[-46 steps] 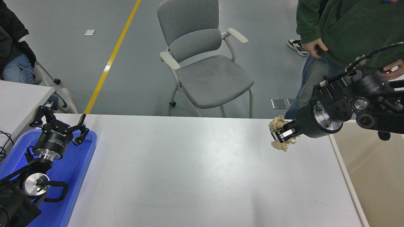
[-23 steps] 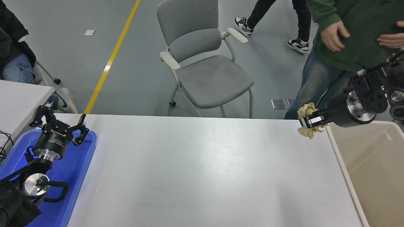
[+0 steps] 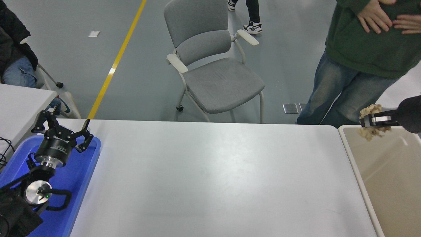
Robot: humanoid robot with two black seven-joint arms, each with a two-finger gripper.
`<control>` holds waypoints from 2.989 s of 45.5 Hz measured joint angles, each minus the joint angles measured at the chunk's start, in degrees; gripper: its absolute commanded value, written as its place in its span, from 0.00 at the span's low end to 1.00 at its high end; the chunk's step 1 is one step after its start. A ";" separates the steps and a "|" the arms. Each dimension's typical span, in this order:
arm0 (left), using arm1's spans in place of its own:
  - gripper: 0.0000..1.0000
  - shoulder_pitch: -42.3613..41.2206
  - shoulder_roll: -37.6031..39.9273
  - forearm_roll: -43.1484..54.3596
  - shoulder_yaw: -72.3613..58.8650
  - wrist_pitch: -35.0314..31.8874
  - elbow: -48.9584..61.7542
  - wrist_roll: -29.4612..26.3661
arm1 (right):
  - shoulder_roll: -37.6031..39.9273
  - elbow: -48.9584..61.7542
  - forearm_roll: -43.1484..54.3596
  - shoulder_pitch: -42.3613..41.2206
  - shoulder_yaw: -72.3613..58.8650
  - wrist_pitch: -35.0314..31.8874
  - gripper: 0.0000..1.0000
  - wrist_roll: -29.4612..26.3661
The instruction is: Clean the table surface
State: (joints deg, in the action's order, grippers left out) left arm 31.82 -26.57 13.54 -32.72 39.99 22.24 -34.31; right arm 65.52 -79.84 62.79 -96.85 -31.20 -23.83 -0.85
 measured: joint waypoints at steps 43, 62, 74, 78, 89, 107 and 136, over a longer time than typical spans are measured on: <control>1.00 0.00 0.00 0.00 -0.02 0.00 -0.01 0.01 | -12.62 35.56 0.30 35.77 7.30 16.13 0.00 8.76; 1.00 0.00 0.00 0.00 0.02 0.00 0.00 0.04 | -26.40 59.44 -1.65 48.34 9.68 18.85 0.00 14.50; 1.00 0.00 0.00 0.00 0.00 0.00 0.00 -0.03 | -34.47 72.64 -4.03 52.87 8.90 19.41 0.00 16.53; 1.00 0.00 0.00 0.00 0.00 0.00 0.00 -0.04 | -36.27 75.32 -4.44 53.63 8.47 19.93 0.00 16.77; 1.00 0.00 0.00 0.00 0.00 0.00 0.00 -0.04 | -38.61 78.94 -4.99 54.69 7.73 21.00 0.00 16.90; 1.00 0.00 0.01 0.00 0.01 0.00 0.00 -0.05 | -39.52 80.39 -5.21 55.62 7.42 22.63 0.25 16.91; 1.00 0.00 0.02 0.00 0.01 0.00 0.00 -0.05 | -39.50 80.79 -9.50 56.46 7.58 22.86 1.00 17.01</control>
State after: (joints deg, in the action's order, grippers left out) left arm 31.82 -26.55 13.54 -32.71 39.99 22.24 -34.36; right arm 26.01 0.94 53.29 -40.39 -23.63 -0.97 16.16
